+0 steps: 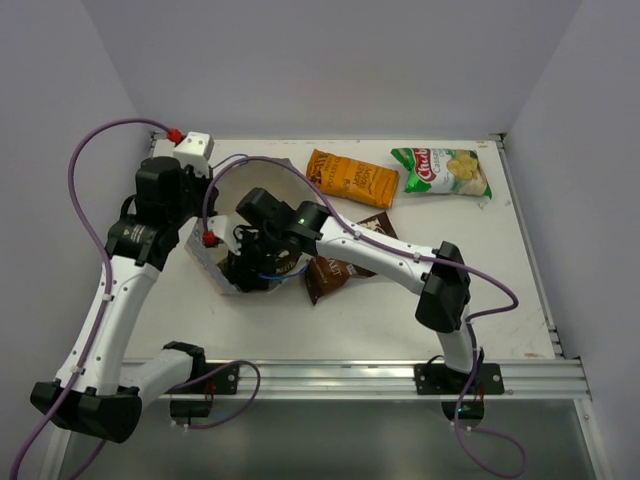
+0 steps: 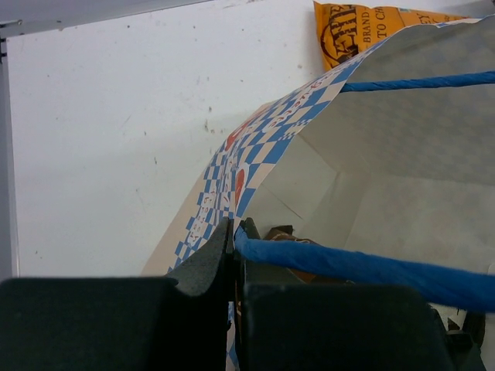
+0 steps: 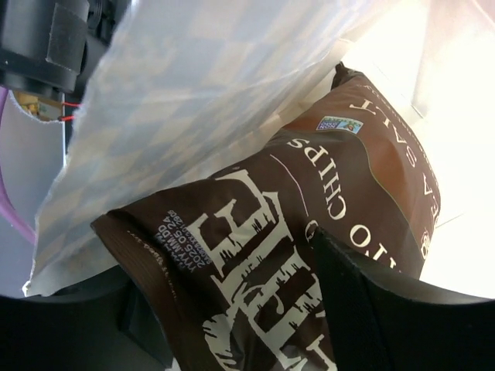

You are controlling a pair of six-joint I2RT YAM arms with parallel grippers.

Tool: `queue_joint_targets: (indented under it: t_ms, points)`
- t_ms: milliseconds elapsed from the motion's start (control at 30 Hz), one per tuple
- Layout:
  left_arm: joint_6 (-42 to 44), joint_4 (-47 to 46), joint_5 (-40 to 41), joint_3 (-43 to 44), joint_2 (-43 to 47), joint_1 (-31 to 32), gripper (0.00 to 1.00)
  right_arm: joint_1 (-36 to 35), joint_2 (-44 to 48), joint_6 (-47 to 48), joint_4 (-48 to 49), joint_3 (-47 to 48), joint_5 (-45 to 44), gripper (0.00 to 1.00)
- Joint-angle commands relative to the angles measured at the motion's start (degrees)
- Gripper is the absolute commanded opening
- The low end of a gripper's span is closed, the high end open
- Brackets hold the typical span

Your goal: Take the snacks out of the paper bag

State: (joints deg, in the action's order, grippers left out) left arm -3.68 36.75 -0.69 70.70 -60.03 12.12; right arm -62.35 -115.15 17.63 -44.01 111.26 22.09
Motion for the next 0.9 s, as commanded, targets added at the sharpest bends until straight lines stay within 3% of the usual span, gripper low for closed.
queue_joint_targets:
  t_ms: [0,67,200,867]
  points:
    - [-1.0,-2.8,-2.2,0.1,0.5,-0.1,0.0,-0.1,-0.4,-1.0,2.5,3.0,-2.1,0.65]
    - [-0.8,-2.8,-2.1,0.0,0.7,-0.1,0.0,-0.1,-0.3,-0.8,2.7,2.6,-3.6,0.6]
    - [-0.2,-2.7,-1.5,-0.2,1.7,-0.1,0.0,0.0,1.2,1.8,2.3,-0.4,-6.0,0.6]
    - [0.2,-1.9,-3.4,-1.1,3.0,-0.1,0.0,1.0,4.5,8.4,2.3,-1.8,-6.9,0.72]
